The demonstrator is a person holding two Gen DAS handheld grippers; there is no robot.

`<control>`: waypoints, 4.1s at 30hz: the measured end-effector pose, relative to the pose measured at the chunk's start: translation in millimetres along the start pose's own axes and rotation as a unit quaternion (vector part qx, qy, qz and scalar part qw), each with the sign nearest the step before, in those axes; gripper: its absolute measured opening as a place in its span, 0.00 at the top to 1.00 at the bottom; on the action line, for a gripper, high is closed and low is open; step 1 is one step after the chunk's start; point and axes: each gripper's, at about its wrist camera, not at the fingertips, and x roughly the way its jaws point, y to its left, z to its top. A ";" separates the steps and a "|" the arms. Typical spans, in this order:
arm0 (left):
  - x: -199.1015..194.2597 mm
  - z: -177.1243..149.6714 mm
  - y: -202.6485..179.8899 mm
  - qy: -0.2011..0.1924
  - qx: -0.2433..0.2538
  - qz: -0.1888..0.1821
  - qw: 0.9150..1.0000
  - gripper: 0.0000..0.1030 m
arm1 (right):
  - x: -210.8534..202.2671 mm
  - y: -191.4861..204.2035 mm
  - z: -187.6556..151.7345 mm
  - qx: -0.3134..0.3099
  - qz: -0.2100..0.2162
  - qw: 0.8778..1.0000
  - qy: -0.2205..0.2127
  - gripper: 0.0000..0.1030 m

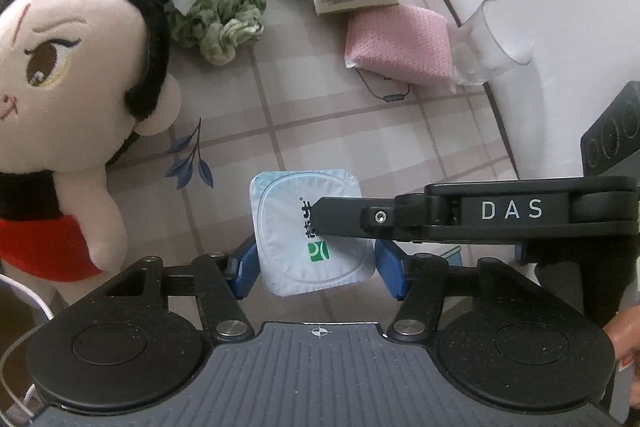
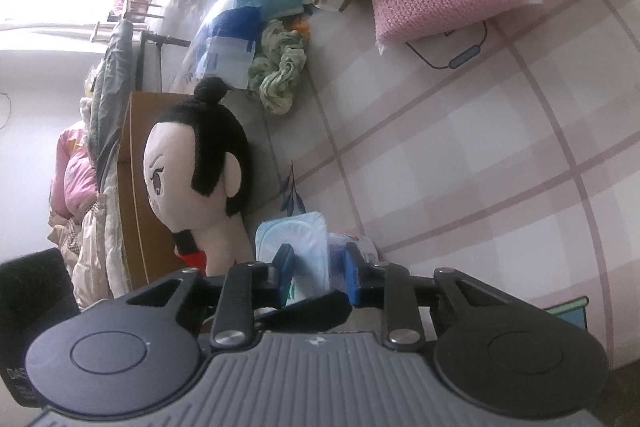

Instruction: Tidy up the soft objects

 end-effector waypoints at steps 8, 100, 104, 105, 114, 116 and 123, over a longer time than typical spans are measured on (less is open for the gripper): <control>-37.4 -5.6 -5.5 -0.033 0.015 0.000 0.999 0.42 | -25.0 32.2 -11.6 -0.017 0.010 1.000 -0.022 0.72; -269.3 -106.3 267.8 -0.167 -0.239 0.175 0.941 0.08 | 75.8 253.5 -75.9 -0.263 0.106 0.959 -0.016 0.23; -268.8 -100.4 222.7 -0.163 -0.242 0.144 0.946 0.03 | 19.1 209.3 -71.7 -0.265 0.058 0.962 -0.011 0.23; -266.9 -95.1 211.1 -0.163 -0.244 0.130 0.947 0.02 | 3.6 196.6 -65.8 -0.259 0.039 0.965 -0.013 0.23; -185.5 17.1 58.6 -0.171 -0.180 -0.027 0.968 0.00 | -81.5 117.3 -0.9 -0.274 -0.156 0.943 -0.105 0.23; -154.6 48.0 33.4 -0.163 -0.171 -0.049 0.970 0.00 | -81.7 109.7 13.6 -0.296 -0.199 0.925 -0.129 0.23; -50.4 130.0 -19.6 -0.132 -0.116 -0.048 0.983 0.01 | -71.3 76.6 40.6 -0.320 -0.232 0.906 -0.151 0.24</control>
